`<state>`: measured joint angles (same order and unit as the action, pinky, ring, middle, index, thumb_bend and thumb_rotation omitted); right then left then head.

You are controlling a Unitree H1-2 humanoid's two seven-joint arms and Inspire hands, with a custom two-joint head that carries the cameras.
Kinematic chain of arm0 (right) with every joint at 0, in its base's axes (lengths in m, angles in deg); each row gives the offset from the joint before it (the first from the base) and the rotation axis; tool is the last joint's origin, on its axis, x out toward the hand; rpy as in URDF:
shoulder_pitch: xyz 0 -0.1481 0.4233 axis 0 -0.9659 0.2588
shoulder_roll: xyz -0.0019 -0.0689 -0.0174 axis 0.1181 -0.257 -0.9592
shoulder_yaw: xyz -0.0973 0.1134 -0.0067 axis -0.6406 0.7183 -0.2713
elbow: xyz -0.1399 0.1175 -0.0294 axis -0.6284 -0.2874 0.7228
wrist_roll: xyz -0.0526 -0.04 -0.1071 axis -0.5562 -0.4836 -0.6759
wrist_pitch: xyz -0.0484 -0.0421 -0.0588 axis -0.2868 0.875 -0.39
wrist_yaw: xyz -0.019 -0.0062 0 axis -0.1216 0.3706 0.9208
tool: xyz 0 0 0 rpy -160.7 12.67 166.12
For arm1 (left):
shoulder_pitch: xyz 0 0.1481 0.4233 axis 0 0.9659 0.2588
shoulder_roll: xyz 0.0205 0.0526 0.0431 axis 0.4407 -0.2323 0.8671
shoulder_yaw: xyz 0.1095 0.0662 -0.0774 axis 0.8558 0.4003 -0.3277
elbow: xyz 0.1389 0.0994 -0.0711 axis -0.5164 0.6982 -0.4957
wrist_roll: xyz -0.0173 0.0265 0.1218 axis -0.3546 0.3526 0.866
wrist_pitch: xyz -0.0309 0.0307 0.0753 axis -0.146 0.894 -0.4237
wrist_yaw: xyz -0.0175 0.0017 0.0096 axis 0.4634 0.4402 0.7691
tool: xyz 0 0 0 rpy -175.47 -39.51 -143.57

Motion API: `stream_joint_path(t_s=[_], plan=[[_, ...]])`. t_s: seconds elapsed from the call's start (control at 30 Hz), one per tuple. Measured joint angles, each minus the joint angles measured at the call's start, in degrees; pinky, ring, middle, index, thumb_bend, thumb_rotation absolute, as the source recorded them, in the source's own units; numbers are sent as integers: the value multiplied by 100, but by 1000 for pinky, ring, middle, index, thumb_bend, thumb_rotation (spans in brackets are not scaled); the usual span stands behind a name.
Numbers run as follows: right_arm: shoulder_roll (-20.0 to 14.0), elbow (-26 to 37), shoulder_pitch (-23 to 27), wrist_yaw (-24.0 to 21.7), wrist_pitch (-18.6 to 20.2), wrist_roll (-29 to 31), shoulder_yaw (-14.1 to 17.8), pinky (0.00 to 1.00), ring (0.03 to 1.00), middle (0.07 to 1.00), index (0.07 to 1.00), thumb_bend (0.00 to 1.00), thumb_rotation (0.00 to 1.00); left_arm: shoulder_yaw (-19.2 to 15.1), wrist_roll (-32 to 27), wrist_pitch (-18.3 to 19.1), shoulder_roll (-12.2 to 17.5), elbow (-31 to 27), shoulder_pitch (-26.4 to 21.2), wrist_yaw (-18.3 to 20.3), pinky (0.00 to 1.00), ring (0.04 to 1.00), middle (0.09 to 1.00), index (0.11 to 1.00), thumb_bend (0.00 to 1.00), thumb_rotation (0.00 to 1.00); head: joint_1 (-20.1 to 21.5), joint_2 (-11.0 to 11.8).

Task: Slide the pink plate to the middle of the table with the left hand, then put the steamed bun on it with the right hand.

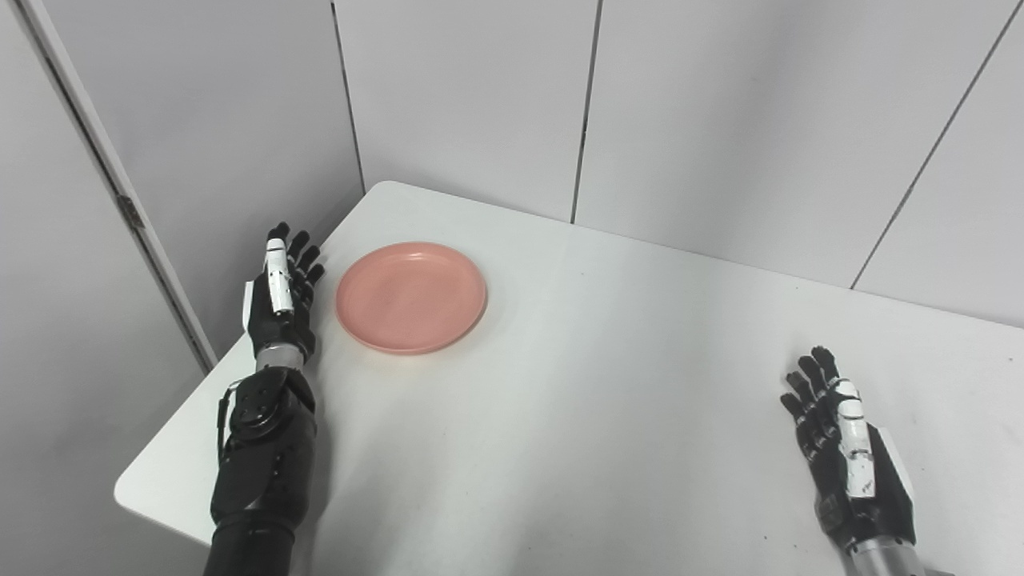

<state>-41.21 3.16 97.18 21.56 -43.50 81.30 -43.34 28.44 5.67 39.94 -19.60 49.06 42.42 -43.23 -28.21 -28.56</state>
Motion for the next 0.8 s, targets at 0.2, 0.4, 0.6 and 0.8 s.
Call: stream_joint_path(t_s=[0.2,0.4,0.6,0.8], plan=[[0,12,-7,4,3,0,0,1000,1000,1000,1000,109,1000,14,-22,-91,32,215,-112,7,930,923,922,932,403,1000,0,-18],[0,17,-11,9,10,0,4,1000,1000,1000,1000,108,1000,92,7,-223,48,405,-181,14,912,910,915,922,397,1000,18,-18],[0,53,-26,43,45,1,8,1000,1000,1000,1000,105,1000,221,25,-348,81,618,-277,49,904,902,916,917,393,1000,44,-35],[0,52,-28,47,45,5,7,1000,1000,1000,1000,110,1000,376,47,-462,96,803,-361,153,899,894,911,912,404,1000,88,-44]])
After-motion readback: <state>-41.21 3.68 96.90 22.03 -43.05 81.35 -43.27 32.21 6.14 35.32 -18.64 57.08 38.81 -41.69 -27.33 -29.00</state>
